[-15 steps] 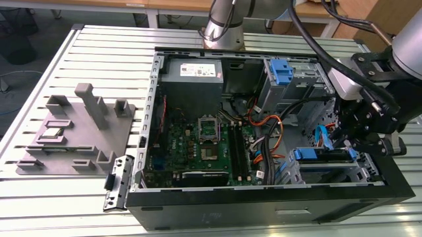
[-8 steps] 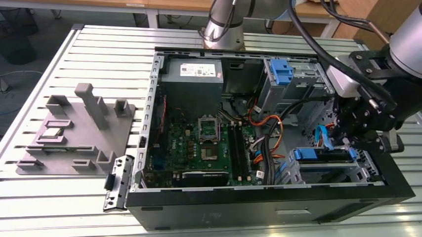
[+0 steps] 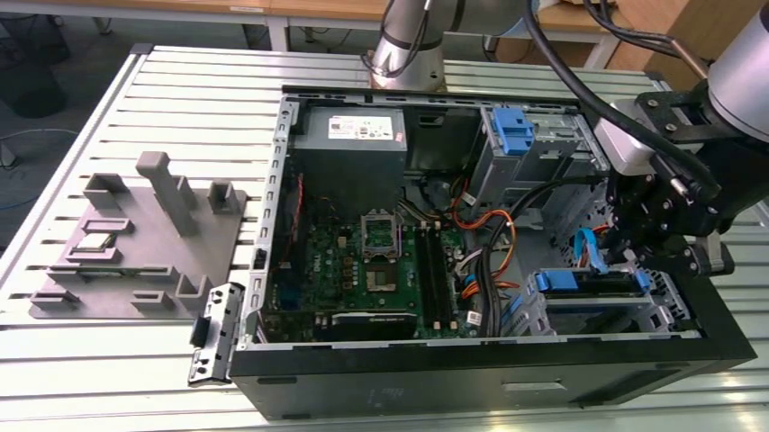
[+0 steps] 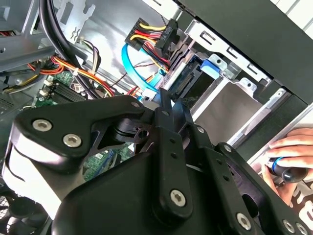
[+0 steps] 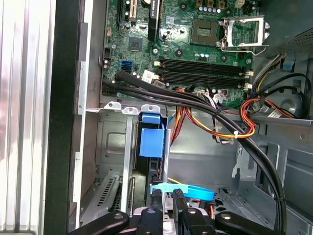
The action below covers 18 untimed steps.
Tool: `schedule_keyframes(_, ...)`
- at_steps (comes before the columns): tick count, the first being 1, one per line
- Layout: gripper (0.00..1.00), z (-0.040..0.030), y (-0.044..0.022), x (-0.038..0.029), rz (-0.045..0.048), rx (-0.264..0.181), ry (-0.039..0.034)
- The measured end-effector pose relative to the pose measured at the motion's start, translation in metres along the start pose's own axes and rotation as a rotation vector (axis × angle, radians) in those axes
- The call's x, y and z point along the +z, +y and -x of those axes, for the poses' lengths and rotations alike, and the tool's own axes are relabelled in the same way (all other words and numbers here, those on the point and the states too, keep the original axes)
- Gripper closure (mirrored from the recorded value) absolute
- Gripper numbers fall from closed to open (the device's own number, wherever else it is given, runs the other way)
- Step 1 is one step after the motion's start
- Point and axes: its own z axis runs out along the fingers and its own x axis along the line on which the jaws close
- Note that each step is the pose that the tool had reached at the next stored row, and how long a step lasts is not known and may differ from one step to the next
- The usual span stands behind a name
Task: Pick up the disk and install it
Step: 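Insert the first disk wire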
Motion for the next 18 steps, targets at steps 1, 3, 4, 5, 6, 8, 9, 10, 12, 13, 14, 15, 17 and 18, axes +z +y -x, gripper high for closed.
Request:
schedule_keyframes(1,0.76,0.0000,-0.0001,0.0000,0.0000,0.000,0.0000)
schedule_keyframes(3,0.76,0.0000,-0.0001,0.0000,0.0000,0.000,0.0001)
schedule_keyframes(4,0.76,0.0000,-0.0001,0.0000,0.0000,0.000,0.0000)
schedule_keyframes(5,0.76,0.0000,-0.0001,0.0000,0.0000,0.000,0.0001)
schedule_keyframes(6,0.76,0.0000,-0.0002,0.0000,0.0000,0.000,0.0000)
schedule_keyframes(8,0.76,0.0000,-0.0002,0.0000,0.0000,0.000,0.0001)
schedule_keyframes(9,0.75,0.0000,-0.0002,0.0000,0.0000,0.000,0.0001)
schedule_keyframes(10,0.75,0.0000,-0.0002,0.0000,0.0000,0.000,0.0001)
schedule_keyframes(12,0.70,0.0000,-0.0002,0.0000,0.0000,0.000,0.0001)
schedule_keyframes(13,0.63,0.0000,-0.0003,0.0000,0.0000,0.000,0.0001)
schedule_keyframes(14,0.63,0.0000,-0.0003,0.0000,0.0000,0.000,0.0001)
schedule_keyframes(15,0.63,0.0001,-0.0003,0.0001,0.0000,0.000,0.0000)
schedule_keyframes(17,0.63,0.0006,-0.0003,0.0002,0.0000,0.000,-0.0001)
schedule_keyframes(18,0.63,0.0009,-0.0004,0.0001,0.0000,0.000,0.0001)
